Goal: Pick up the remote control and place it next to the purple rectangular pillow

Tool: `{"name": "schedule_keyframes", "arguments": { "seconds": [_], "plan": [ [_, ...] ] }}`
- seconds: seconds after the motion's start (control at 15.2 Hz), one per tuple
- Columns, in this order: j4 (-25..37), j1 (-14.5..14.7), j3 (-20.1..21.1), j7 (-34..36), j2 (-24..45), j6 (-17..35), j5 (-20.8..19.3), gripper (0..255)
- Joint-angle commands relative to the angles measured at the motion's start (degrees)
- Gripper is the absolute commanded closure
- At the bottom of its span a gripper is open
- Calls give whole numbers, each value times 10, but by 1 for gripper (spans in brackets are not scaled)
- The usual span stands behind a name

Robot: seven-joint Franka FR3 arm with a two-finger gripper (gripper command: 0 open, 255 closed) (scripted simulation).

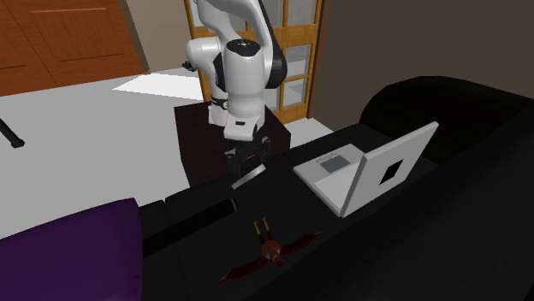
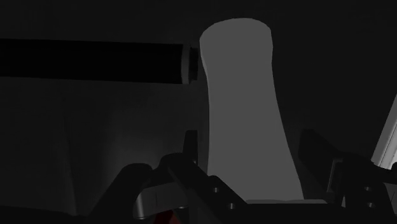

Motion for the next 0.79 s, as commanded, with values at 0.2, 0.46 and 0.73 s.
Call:
{"name": "schedule_keyframes", "arguments": {
  "seconds": [0.2, 0.46, 0.73],
  "plan": [
    [8, 1, 0, 1, -28, -36, -1, 255],
    [63, -19, -12, -36, 11, -51, 6, 255],
    [145, -45, -23, -80, 67, -77, 18, 255]
  ]
}}
